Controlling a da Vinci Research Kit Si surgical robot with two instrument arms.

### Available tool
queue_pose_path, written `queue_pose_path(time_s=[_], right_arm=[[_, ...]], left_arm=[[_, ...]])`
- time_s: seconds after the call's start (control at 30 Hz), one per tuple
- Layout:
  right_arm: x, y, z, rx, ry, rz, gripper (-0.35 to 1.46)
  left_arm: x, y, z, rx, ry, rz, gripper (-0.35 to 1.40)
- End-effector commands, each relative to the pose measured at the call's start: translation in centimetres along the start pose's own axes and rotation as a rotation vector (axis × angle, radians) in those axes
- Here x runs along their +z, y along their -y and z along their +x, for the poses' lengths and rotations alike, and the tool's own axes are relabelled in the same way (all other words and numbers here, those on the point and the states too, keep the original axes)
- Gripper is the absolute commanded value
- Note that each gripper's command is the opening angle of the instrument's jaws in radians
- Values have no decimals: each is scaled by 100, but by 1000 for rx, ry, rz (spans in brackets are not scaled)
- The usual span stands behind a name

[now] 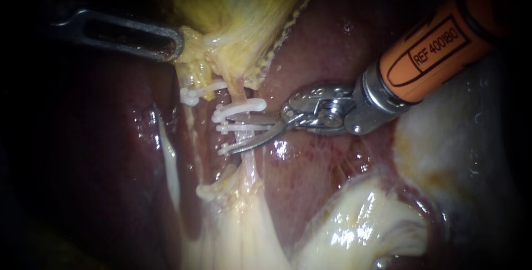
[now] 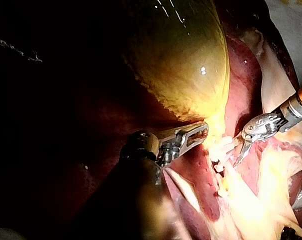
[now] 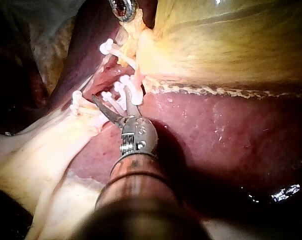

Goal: Go to the cutting position right tube

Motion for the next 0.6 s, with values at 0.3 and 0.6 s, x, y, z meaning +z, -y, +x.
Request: queue_pose_path(time_s=[0.3, 0.6], right_arm=[[-6, 21, 6, -2, 3, 10, 128], [-30, 53, 8, -6, 9, 33, 127]], left_arm=[[-1, -1, 0, 1, -1, 1, -35], [-1, -3, 0, 1, -1, 2, -35]])
